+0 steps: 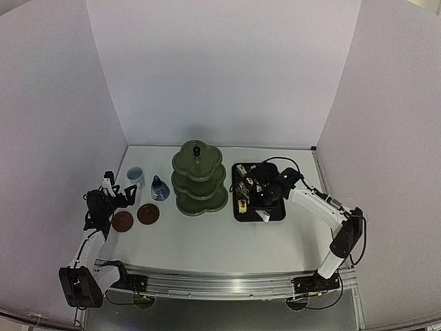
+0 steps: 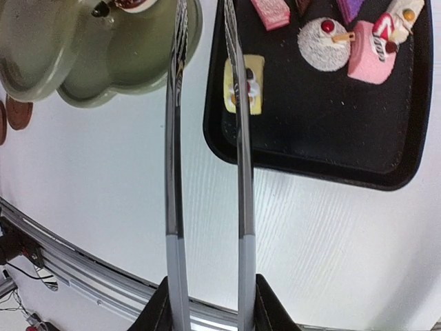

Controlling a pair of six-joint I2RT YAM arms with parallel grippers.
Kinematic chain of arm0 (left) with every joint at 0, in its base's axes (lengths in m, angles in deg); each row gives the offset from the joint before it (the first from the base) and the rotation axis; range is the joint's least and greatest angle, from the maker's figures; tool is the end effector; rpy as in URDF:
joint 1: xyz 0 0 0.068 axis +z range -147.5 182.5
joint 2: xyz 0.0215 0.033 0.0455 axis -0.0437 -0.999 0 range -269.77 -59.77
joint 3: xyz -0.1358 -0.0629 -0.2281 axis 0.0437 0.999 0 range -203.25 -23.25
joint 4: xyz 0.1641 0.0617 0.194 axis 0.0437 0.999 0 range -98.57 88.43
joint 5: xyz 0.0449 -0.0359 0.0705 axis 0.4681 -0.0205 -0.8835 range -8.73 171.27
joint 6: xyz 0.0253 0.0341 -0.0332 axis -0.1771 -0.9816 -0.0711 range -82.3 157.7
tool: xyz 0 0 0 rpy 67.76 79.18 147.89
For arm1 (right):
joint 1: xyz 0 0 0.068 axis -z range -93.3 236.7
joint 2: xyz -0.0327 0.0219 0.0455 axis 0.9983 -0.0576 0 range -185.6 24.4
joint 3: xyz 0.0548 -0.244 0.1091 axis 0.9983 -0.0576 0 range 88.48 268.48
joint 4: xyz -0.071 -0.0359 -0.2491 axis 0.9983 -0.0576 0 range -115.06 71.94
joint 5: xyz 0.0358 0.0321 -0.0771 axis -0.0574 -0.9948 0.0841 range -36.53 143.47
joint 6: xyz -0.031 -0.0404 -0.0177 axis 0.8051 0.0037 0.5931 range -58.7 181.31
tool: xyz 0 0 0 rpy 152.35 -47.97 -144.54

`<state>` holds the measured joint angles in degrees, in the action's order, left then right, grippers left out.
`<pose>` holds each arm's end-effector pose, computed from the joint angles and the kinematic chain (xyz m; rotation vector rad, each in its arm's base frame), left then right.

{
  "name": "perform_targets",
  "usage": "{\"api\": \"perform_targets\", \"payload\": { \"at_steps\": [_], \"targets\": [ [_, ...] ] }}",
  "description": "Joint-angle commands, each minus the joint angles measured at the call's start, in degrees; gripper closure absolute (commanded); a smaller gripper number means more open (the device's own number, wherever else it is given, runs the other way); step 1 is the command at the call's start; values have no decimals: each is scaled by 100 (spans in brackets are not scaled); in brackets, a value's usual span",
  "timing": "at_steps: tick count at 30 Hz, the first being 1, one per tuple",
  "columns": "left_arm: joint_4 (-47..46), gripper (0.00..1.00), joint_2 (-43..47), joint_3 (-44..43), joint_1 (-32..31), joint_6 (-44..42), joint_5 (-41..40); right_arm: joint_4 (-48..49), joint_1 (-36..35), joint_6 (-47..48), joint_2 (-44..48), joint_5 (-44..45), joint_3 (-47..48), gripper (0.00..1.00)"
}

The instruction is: Serve the afternoon tea

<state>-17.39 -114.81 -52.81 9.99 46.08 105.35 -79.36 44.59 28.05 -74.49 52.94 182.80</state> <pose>0.2179 0.0140 0.2481 0.0351 1.8543 -0.4014 0.2628 0.2381 0.3147 -0.2181 2.7814 0.3747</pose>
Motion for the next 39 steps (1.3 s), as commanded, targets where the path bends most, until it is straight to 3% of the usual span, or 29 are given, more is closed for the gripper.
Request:
{"api": "perform_targets", "payload": {
  "at_steps": [1, 13, 39],
  "targets": [
    [-53, 0, 106, -59, -17, -65, 132, -257, -215, -289, 437, 404, -229, 69],
    [-30, 0, 189, -42, -14, -65, 193, -471, -654, -551, 475, 611, -543, 68],
    [-41, 0, 169, -9, -15, -157, 162, -462, -680, -383, -183, 607, -311, 62]
  ]
}}
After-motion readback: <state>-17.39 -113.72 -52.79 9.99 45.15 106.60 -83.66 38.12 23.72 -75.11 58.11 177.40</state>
